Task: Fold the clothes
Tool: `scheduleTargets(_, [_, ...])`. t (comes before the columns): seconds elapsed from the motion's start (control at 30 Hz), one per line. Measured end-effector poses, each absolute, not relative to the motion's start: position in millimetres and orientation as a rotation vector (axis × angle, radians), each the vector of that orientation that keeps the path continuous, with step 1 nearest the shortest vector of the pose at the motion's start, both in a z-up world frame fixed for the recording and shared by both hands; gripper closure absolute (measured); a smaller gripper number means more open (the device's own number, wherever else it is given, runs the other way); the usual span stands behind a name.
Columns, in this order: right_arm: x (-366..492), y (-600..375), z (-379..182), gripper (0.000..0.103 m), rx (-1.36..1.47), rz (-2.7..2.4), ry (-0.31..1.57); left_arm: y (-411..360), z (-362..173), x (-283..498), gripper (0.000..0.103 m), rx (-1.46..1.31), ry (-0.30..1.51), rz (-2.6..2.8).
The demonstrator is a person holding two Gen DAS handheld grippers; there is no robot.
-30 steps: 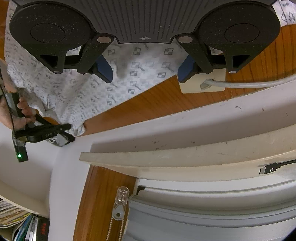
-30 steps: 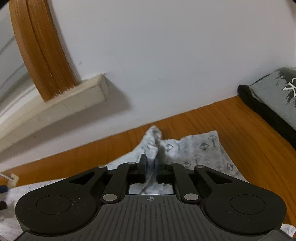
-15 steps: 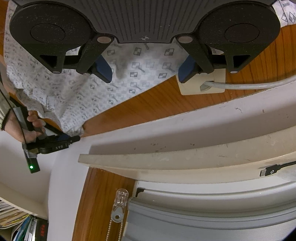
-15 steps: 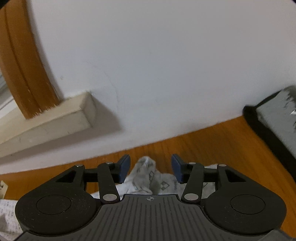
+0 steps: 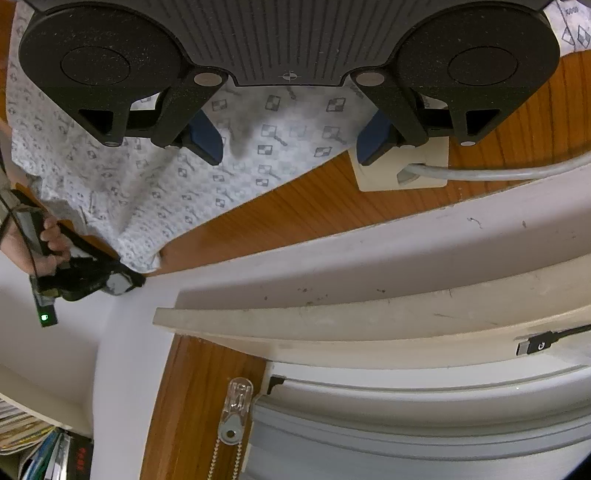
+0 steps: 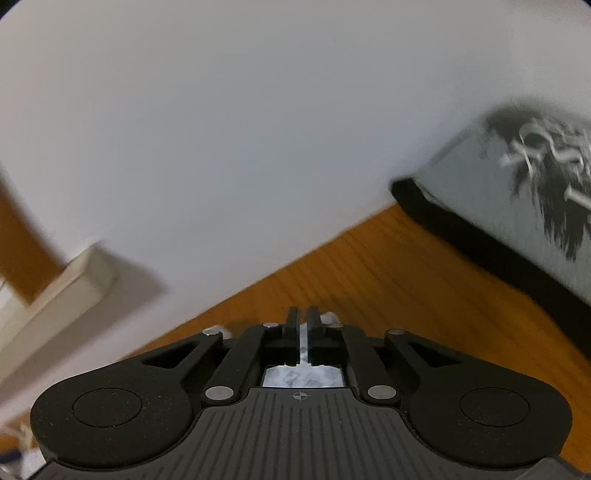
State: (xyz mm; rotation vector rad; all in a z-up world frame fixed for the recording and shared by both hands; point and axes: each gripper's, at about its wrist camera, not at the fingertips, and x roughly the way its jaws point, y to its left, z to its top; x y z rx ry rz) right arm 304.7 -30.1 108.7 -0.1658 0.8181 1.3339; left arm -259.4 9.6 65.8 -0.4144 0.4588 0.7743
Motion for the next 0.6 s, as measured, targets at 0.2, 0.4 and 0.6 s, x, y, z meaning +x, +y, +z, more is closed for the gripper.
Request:
scheduleTargets(0.2, [274, -52, 113, 0.067, -0.191, 1.492, 0.747, -21, 82, -233, 0.031, -0.325, 0.460, 0.741])
scheduleTargets(0.4, [246, -54, 95, 0.062, -0.296, 1.598, 0.625, -62, 105, -194, 0.066, -0.237, 0.467, 0.675])
scheduleTargets(0.6, [236, -47, 79, 0.057, -0.395, 1.582, 0.569, -101, 95, -141, 0.066, -0.182, 0.525, 0.560])
